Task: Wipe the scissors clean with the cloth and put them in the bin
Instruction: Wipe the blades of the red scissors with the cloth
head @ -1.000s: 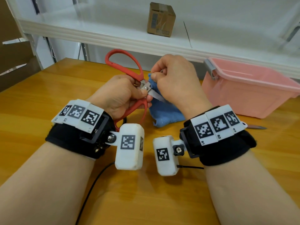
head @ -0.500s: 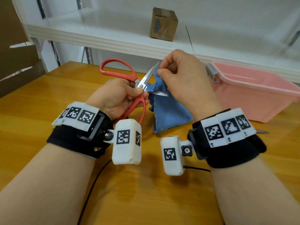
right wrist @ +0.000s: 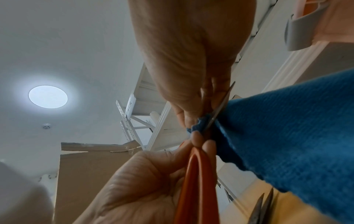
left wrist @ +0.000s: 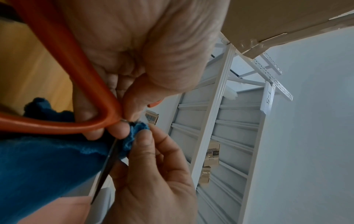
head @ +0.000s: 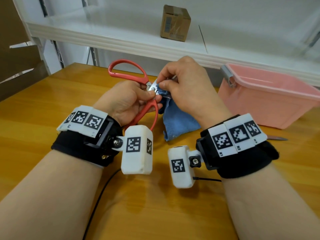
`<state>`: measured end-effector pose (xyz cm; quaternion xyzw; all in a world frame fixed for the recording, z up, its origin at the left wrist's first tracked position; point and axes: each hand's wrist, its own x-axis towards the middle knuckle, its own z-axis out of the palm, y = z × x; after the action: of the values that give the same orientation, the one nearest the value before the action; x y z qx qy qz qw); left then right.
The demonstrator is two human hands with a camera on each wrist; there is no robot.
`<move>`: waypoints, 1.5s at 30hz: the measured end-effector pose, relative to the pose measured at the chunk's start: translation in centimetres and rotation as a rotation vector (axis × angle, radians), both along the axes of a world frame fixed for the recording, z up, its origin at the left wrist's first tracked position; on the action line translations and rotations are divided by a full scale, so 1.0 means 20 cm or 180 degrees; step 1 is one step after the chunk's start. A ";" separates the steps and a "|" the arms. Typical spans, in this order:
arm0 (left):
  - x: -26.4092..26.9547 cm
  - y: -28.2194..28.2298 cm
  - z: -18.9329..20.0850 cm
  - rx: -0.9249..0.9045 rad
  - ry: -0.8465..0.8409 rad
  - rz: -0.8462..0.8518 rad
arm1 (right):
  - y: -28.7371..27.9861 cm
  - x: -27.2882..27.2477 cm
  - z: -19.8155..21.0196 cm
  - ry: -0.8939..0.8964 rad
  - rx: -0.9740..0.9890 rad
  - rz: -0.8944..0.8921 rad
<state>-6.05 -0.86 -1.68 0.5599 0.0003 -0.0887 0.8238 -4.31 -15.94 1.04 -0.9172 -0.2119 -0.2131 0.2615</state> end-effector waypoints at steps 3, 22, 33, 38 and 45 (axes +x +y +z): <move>0.01 -0.01 -0.01 0.0055 -0.0068 -0.0011 | 0.01 -0.01 0.00 0.0009 -0.0038 0.0030; 0.01 -0.05 -0.03 0.0301 -0.0135 -0.0007 | 0.01 -0.02 -0.02 -0.0127 0.0193 -0.0459; 0.00 -0.05 -0.02 0.0301 -0.0134 -0.0079 | 0.01 -0.02 -0.02 -0.0139 0.0042 -0.0450; -0.01 -0.05 -0.02 0.0169 -0.0113 -0.0179 | -0.01 0.00 0.00 -0.0146 0.0373 -0.0258; -0.01 -0.01 0.01 -0.0159 -0.0119 -0.0303 | -0.03 0.00 0.03 0.0070 0.0549 0.0125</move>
<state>-6.21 -1.14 -1.40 0.5401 -0.0440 -0.1173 0.8322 -4.25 -16.61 1.56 -0.8892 -0.2078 -0.2153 0.3460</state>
